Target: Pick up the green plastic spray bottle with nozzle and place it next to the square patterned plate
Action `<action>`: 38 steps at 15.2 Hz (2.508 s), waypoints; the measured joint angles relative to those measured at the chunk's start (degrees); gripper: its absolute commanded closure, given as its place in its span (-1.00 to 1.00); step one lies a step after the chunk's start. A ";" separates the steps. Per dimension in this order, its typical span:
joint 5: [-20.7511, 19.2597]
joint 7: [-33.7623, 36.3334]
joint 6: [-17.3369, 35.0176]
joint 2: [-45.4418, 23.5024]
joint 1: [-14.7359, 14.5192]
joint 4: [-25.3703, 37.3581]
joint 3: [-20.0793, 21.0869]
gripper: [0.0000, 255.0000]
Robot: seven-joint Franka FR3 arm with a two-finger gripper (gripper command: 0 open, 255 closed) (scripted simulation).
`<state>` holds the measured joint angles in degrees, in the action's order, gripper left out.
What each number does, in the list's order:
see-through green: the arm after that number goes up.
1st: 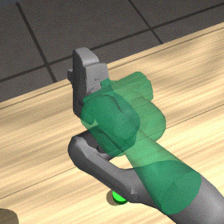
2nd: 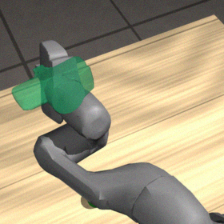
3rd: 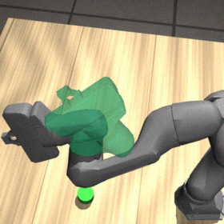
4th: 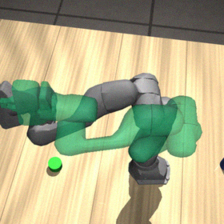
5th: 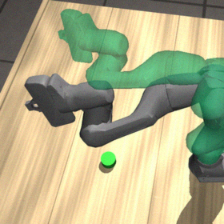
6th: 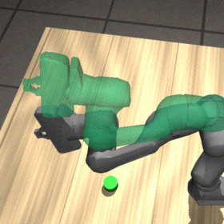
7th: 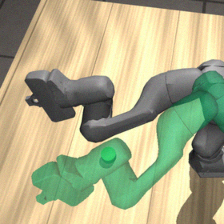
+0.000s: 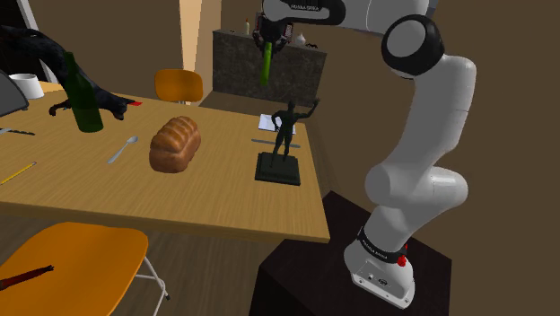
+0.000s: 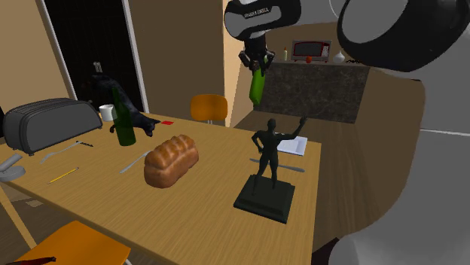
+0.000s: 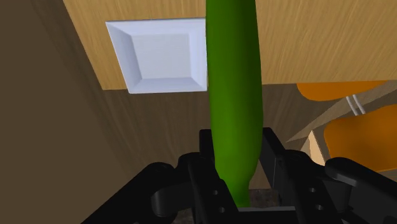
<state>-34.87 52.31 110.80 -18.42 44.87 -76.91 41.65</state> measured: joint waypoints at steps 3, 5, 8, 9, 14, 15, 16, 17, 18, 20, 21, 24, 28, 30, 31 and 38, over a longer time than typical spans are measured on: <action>-4.17 -2.08 -3.97 -8.58 -4.48 12.01 -1.77 1.00; -7.04 -4.59 -7.56 -15.91 -9.26 23.66 -3.57 1.00; -8.91 -6.64 -10.12 -21.77 -13.15 32.84 -5.18 1.00; -8.90 -6.31 -9.42 -21.64 -12.78 31.86 -5.14 1.00; -8.54 -3.76 -4.72 -19.47 -9.81 23.91 -4.60 1.00; -8.44 -3.26 -3.62 -18.96 -9.08 22.10 -4.49 1.00; -8.39 -2.87 -2.67 -18.63 -8.49 20.67 -4.43 1.00; -8.43 -2.40 -1.75 -18.44 -8.08 19.40 -4.42 1.00; -8.43 -1.86 -0.76 -18.05 -7.57 17.83 -4.37 1.00; -8.51 -1.07 0.75 -17.63 -6.88 15.65 -4.35 1.00; -8.51 -0.74 1.57 -17.37 -6.43 14.46 -4.33 1.00; -8.87 0.36 3.47 -17.30 -5.93 12.18 -4.48 1.00; -9.38 1.90 6.44 -16.99 -4.92 8.45 -4.69 1.00; -9.66 2.77 7.88 -16.70 -4.46 6.50 -4.79 1.00; -9.85 3.09 8.47 -16.78 -4.34 5.92 -4.89 1.00; -11.36 5.46 12.47 -17.53 -3.80 2.07 -5.74 1.00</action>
<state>-46.23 57.77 123.27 -35.94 41.07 -74.83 35.92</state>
